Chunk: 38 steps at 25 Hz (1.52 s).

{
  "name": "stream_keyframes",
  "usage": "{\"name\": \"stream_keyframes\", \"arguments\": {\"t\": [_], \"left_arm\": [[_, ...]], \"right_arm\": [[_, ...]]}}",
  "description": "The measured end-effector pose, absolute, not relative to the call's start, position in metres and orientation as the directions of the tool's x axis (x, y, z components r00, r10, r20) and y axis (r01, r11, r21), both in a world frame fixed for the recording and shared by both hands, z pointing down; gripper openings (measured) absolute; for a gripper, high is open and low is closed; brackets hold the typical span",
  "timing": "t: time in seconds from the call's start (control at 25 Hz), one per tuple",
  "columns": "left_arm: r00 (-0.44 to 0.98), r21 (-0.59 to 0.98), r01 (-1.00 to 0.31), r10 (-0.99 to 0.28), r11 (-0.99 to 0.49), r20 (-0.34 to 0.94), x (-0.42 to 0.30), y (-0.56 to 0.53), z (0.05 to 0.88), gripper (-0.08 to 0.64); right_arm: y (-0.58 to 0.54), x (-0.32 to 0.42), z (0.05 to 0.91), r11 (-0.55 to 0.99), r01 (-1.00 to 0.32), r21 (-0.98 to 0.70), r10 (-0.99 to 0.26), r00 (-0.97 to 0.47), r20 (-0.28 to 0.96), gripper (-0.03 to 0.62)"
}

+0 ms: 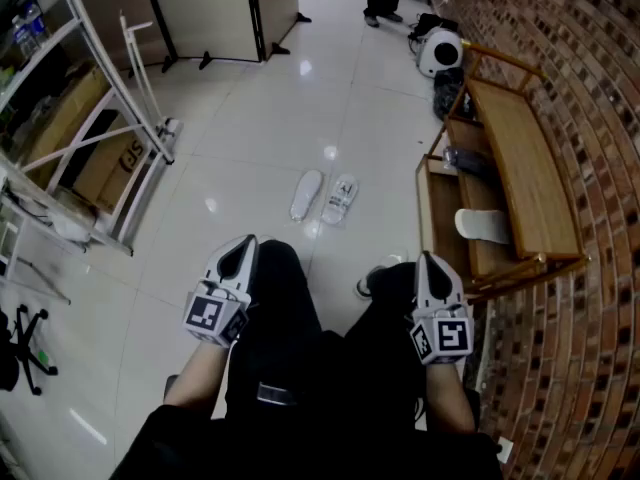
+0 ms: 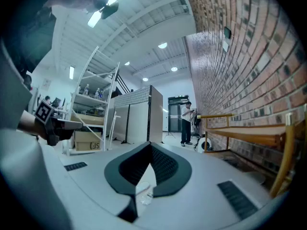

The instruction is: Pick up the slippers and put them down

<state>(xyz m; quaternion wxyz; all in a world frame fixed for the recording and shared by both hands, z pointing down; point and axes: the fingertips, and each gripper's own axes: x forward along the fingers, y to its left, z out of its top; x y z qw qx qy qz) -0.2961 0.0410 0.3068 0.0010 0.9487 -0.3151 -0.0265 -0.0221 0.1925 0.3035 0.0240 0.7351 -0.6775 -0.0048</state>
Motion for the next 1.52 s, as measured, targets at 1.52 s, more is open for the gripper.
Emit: {"name": "stream_keyframes", "arguments": {"t": [1.52], "left_arm": [[0.789,0.035,-0.609,-0.609,-0.793,-0.083,-0.262,-0.094,0.273,0.002]], "right_arm": [[0.080,0.041,0.287,-0.129,-0.991,-0.031,-0.992,0.129,0.010,0.008]]}}
